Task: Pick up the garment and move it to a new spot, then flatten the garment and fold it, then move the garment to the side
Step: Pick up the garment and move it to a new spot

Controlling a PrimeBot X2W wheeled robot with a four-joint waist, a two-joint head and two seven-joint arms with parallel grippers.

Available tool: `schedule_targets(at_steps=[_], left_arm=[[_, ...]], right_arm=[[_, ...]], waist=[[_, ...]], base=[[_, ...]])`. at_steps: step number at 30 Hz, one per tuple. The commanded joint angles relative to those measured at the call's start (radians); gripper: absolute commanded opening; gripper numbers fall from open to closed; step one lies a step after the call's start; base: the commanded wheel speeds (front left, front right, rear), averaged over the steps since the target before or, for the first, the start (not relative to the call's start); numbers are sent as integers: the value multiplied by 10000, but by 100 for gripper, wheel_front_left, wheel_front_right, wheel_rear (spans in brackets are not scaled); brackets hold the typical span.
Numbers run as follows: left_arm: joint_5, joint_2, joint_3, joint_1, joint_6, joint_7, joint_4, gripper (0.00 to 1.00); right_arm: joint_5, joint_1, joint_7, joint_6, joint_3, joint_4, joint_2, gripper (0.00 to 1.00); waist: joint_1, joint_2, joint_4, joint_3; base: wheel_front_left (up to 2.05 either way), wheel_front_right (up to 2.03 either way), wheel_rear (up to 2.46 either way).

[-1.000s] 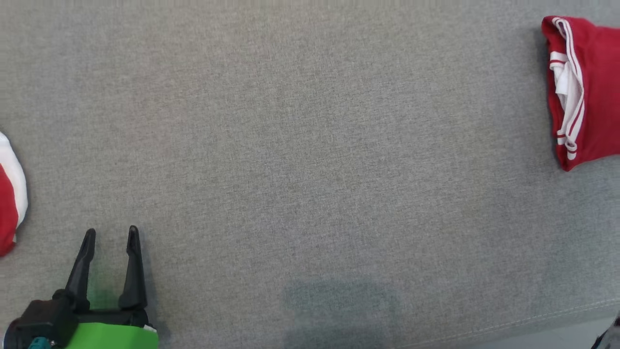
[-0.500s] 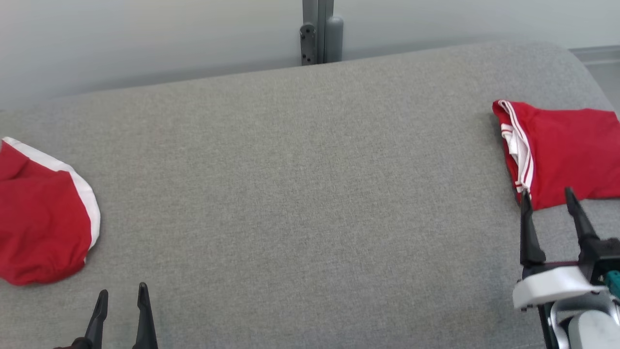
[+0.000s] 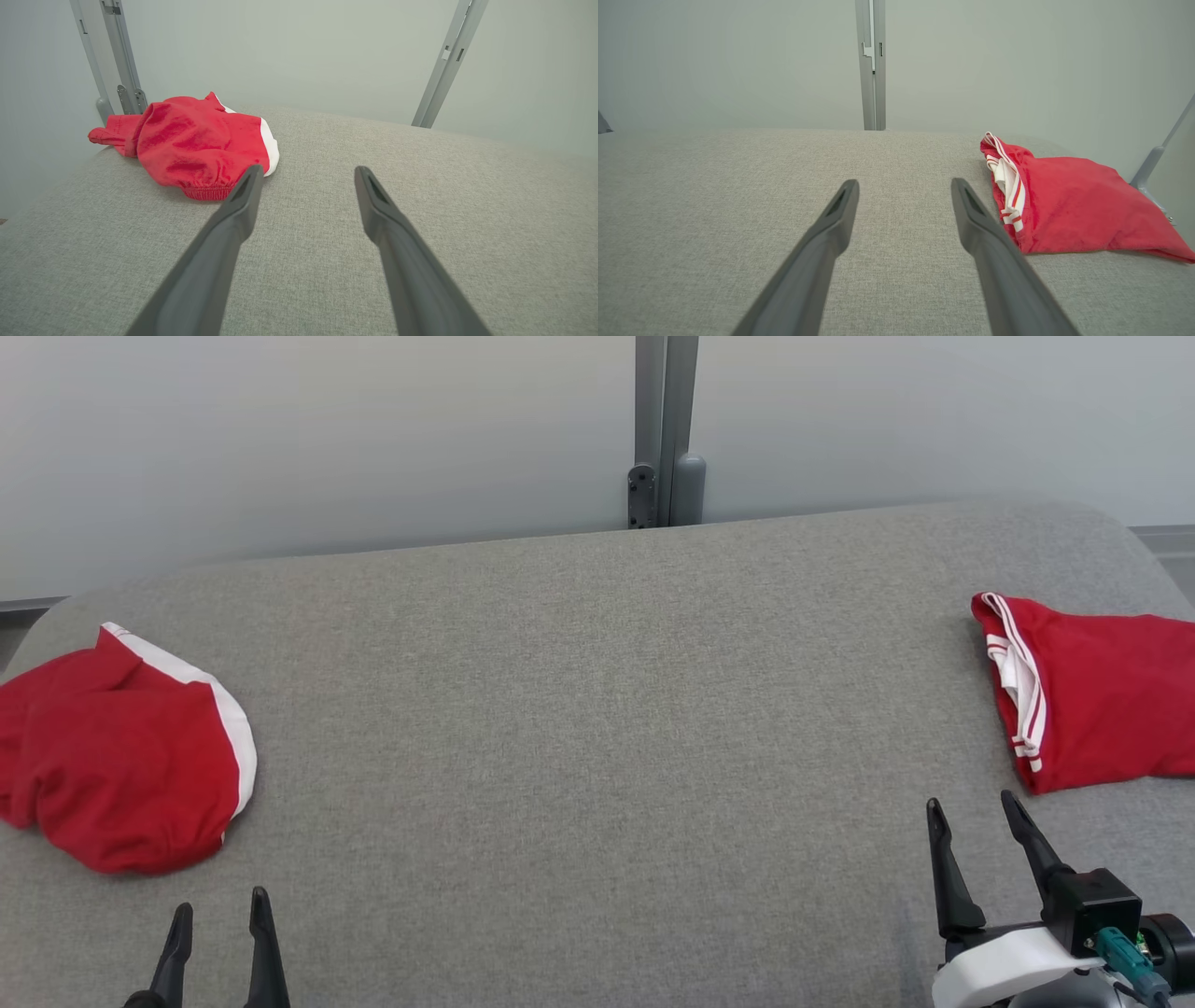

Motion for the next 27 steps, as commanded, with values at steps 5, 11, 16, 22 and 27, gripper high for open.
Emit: schedule_targets(at_steps=[5, 11, 16, 22, 27], left_arm=[[-86, -2, -103, -259, 6, 4, -25, 100], [-171, -1, -179, -299, 6, 2, 130, 100], [-307, 3, -60, -91, 16, 5, 220, 100], [-286, 1, -37, -52, 11, 4, 118, 100], [-384, -16, -352, -557, 7, 4, 29, 100]], right_arm=[[87, 17, -30, -13, 15, -98, -8, 100], [205, 243, -30, -13, 243, -1, -11, 100], [283, 107, -30, -13, 399, 71, -9, 100], [189, -225, -30, -13, 635, 260, -18, 100], [38, -443, -30, -13, 685, 292, -22, 100]], waist=[[1, 0, 429, 4], [1, 0, 1916, -125], [1, 0, 3340, -237], [1, 0, 4039, -163], [1, 0, 3956, 405]], base=[[0, 0, 0], [0, 0, 0], [0, 0, 0], [0, 0, 0], [0, 0, 0]])
